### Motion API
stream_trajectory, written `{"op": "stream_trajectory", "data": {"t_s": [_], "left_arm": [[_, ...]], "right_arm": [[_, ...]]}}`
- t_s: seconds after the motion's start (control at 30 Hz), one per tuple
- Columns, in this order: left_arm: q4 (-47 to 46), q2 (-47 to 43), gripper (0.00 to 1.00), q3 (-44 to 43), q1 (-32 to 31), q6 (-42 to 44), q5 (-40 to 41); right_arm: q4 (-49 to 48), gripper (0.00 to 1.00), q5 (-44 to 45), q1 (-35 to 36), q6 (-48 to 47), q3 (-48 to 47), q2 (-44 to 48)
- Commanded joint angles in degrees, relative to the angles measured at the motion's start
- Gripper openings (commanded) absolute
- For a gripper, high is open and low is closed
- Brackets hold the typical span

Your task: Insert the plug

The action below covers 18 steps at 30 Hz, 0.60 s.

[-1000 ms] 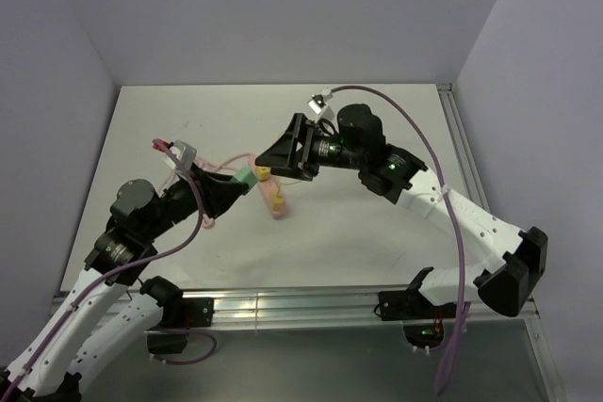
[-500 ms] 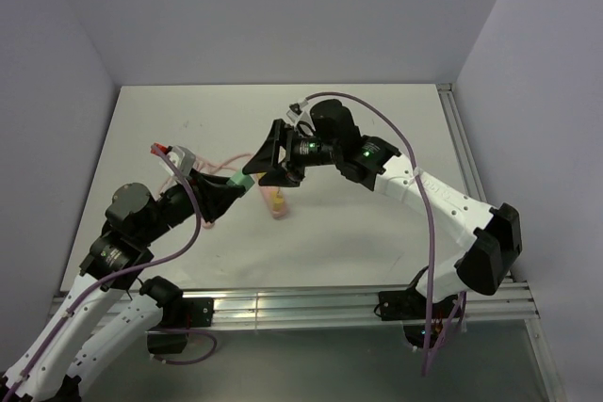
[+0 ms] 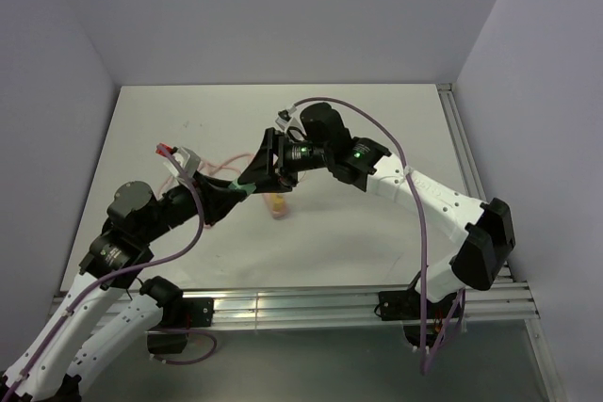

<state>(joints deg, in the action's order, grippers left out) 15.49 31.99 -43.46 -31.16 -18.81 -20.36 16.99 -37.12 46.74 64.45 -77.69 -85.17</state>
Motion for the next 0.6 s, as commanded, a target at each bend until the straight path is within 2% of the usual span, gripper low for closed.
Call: {"op": "stream_trajectory", "data": {"t_s": [0.0,0.37,0.47,0.57], "left_arm": [[-0.02,-0.52,0.01,-3.47,-0.04,1.84,-2.05],[2.44,-2.10,0.00,-3.38,0.04,3.34,-0.56],[2.88,-2.19,0.00,-3.47,0.04,3.60,-0.38],[2.88,-2.10,0.01,-3.30,0.04,3.52,0.05]], "right_arm": [[-2.14,0.60,-1.63,0.46,-0.90,-2.20,-0.79],[-3.19,0.56,-4.53,0.37,-1.51,-2.12,-1.14],[-4.16,0.49,-5.85,0.46,-0.82,-1.68,-0.97],[-7.84,0.37,-7.25,0.37,1.20,0.34,-0.44]]}}
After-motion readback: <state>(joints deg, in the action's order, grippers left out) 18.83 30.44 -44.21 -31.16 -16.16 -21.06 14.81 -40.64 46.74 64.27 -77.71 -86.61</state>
